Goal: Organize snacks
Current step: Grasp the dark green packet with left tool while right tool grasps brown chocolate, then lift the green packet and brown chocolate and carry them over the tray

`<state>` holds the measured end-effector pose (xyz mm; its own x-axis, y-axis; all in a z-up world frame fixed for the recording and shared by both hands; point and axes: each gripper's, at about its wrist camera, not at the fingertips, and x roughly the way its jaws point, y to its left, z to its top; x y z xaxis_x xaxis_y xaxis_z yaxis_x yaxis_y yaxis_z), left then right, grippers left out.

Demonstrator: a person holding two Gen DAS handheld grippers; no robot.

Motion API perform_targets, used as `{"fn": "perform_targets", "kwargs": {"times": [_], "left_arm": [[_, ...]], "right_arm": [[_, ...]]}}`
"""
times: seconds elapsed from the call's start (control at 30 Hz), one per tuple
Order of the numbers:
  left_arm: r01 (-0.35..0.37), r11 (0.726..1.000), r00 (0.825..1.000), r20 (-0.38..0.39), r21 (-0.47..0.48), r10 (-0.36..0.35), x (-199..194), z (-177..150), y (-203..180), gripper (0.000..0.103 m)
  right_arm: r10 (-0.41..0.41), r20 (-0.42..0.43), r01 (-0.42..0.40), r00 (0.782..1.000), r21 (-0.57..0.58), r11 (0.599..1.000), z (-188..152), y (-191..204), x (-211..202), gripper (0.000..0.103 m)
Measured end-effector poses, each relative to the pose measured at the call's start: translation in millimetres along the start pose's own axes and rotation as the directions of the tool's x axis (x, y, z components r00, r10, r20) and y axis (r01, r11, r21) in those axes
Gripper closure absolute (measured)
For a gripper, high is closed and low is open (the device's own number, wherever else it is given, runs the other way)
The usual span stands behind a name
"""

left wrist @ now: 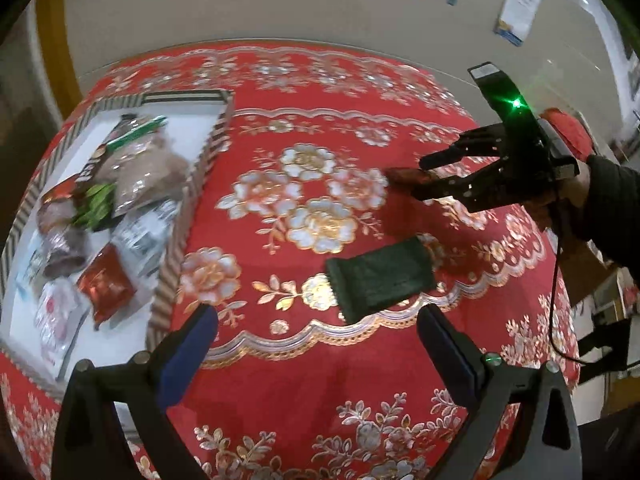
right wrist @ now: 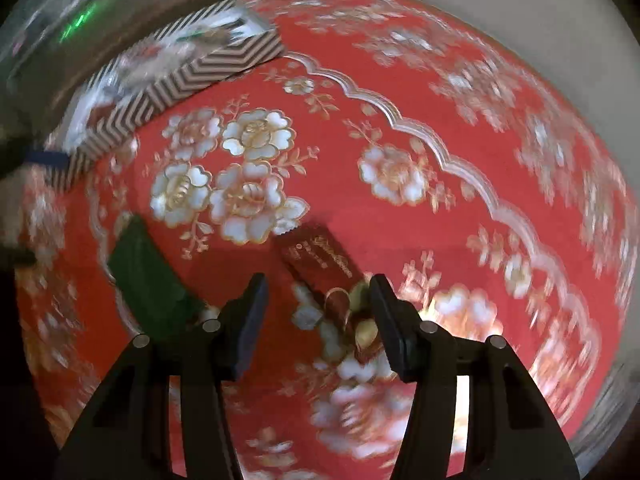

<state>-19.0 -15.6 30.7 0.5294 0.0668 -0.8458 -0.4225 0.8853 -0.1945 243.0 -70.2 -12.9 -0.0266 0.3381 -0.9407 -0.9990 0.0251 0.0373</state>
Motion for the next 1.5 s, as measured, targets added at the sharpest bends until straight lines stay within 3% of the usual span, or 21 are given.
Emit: {"fn": "perform_targets", "kwargs": {"times": [0.07, 0.27, 0.33, 0.4, 0.5, 0.57, 0.67, 0.77, 0.9, 1.0, 1.13, 1.37, 1.5], "left_arm": [[-0.012, 1.000, 1.000, 0.003, -0.014, 0.013, -1, 0, 0, 0.002], [-0.021, 0.999, 1.000, -0.006, -0.024, 0.021, 3, 1, -7, 0.002], [-0.019, 1.000, 1.000, -0.006, -0.015, 0.019, 4, 3, -11, 0.002], [-0.015, 1.000, 1.000, 0.012, 0.014, 0.014, 6, 6, -17, 0.002], [0.006, 0.990, 0.999, 0.053, 0.144, -0.013, 12, 14, -28, 0.002], [0.056, 0.959, 0.998, 0.009, 0.278, -0.061, 28, 20, -41, 0.002], [0.122, 0.888, 0.992, -0.054, 0.443, -0.110, 50, 24, -58, 0.002], [0.169, 0.839, 0.986, -0.079, 0.517, -0.149, 64, 27, -66, 0.002], [0.170, 0.812, 0.985, -0.082, 0.558, -0.150, 78, 30, -71, 0.005], [0.130, 0.791, 0.991, -0.111, 0.599, -0.079, 94, 28, -75, 0.010], [0.119, 0.800, 0.992, -0.101, 0.588, -0.074, 92, 25, -75, 0.020], [0.094, 0.840, 0.995, -0.083, 0.535, -0.058, 82, 15, -82, 0.056], [0.064, 0.881, 0.997, -0.064, 0.468, -0.038, 81, 13, -83, 0.057]], "right_arm": [[0.020, -0.032, -0.020, 0.999, -0.007, 1.000, 5, -6, 8, 0.050], [-0.002, -0.022, 0.001, 1.000, -0.024, 1.000, 7, -4, 7, 0.052], [-0.040, -0.011, 0.040, 0.999, 0.002, 0.999, 5, -2, 4, 0.069], [-0.065, -0.003, 0.065, 0.998, 0.025, 0.998, -2, 1, 4, 0.077], [-0.142, 0.019, 0.141, 0.990, 0.049, 0.989, -21, 14, -4, 0.078], [-0.153, 0.030, 0.148, 0.988, 0.123, 0.981, -40, 18, -11, 0.078], [-0.147, 0.043, 0.134, 0.988, 0.225, 0.965, -66, 20, -20, 0.078], [-0.129, 0.067, 0.101, 0.989, 0.326, 0.940, -97, 27, -33, 0.078], [-0.114, 0.099, 0.059, 0.989, 0.440, 0.896, -126, 35, -41, 0.078], [-0.106, 0.116, 0.036, 0.988, 0.488, 0.872, -138, 38, -43, 0.078], [-0.107, 0.133, 0.024, 0.985, 0.515, 0.857, -148, 43, -46, 0.078], [-0.103, 0.145, 0.011, 0.984, 0.532, 0.847, -149, 41, -46, 0.078], [-0.086, 0.162, -0.020, 0.983, 0.557, 0.830, -152, 40, -47, 0.078]]}}
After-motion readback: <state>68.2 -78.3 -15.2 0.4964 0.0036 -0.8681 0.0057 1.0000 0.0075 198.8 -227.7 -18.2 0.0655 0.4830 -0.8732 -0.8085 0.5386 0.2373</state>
